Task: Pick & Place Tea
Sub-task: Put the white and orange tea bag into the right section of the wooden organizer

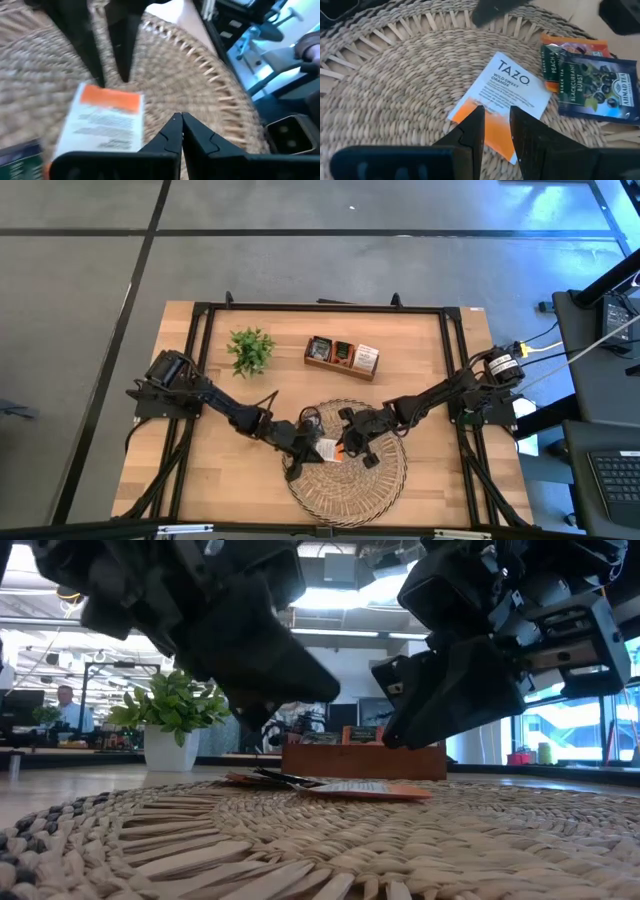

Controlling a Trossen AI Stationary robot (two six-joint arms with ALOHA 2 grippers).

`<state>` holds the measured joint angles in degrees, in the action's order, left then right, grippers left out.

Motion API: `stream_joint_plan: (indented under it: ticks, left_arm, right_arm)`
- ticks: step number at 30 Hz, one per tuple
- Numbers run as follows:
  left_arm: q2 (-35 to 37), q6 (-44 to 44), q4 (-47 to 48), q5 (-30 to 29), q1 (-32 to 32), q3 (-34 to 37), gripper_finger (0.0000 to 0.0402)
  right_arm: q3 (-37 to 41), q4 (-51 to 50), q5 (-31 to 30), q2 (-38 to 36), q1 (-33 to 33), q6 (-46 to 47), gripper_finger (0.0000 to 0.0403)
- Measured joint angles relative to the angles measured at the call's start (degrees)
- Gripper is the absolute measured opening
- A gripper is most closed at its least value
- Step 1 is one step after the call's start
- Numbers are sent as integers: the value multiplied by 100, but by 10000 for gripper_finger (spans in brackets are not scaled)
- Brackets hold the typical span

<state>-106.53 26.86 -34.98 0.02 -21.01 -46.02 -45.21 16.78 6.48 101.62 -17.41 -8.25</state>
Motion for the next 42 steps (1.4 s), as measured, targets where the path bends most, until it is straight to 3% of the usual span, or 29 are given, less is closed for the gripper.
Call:
stream_joint_plan:
  ticks: [5, 13, 19, 28, 42]
  left_arm:
    - [-274, 202, -288, -231, -140, -10, 2]
    - [-737, 410, -191, -112, -87, -293, 2]
    - [-772, 557, 121, -47, -13, -335, 2]
    - [-751, 698, 640, -584, 82, -348, 2]
    - [-763, 644, 606, -673, 322, -339, 2]
  right_arm:
    - [0, 13, 0, 0, 3, 49, 94]
    - [0, 15, -81, 6, 2, 177, 94]
    - [-2, 83, -89, 268, 4, 178, 94]
    - [0, 24, -35, 378, 5, 365, 94]
    - [0, 123, 286, 378, -163, 660, 94]
